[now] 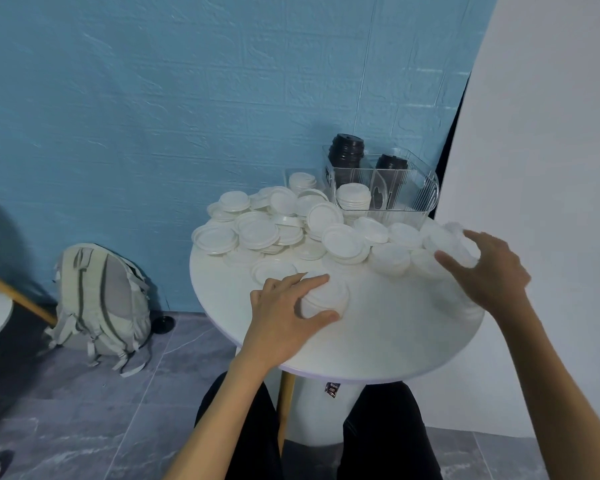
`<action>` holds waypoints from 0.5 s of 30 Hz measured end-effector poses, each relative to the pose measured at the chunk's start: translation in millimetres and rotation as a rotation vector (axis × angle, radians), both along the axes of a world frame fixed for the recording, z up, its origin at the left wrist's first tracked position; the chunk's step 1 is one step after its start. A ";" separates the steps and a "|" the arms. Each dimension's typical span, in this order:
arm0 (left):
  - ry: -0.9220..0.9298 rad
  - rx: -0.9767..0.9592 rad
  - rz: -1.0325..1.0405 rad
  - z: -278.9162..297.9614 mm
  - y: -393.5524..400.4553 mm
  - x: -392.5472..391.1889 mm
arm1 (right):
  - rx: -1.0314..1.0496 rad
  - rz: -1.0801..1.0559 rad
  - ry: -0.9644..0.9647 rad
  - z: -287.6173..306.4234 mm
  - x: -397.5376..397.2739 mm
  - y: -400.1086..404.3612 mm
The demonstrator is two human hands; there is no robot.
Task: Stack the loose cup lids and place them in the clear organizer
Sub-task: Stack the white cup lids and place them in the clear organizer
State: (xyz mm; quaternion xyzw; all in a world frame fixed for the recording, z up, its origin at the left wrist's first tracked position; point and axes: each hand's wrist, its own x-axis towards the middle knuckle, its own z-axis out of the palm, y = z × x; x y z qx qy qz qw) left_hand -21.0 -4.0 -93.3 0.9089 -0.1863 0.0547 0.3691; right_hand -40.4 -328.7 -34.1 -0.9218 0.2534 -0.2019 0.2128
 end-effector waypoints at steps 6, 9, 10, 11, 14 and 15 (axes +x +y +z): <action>0.008 0.003 0.000 0.9 -0.1 0.6 | 0.044 0.005 0.204 -34.0 6.0 -6.7; 0.010 -0.006 -0.004 0.9 0.3 -0.3 | 0.047 0.057 0.171 -44.9 13.9 -7.3; 0.009 -0.006 -0.005 1.0 0.5 -0.5 | 0.044 0.076 0.160 -47.5 15.5 -5.5; 0.010 -0.004 -0.006 1.2 0.8 -0.5 | 0.032 0.091 0.156 -49.5 16.4 -2.4; 0.016 -0.001 -0.009 1.8 1.1 -0.3 | -0.010 0.108 0.135 -52.7 14.5 9.0; 0.016 0.000 -0.010 1.9 1.2 -0.1 | -0.011 0.113 0.120 -52.9 13.9 12.9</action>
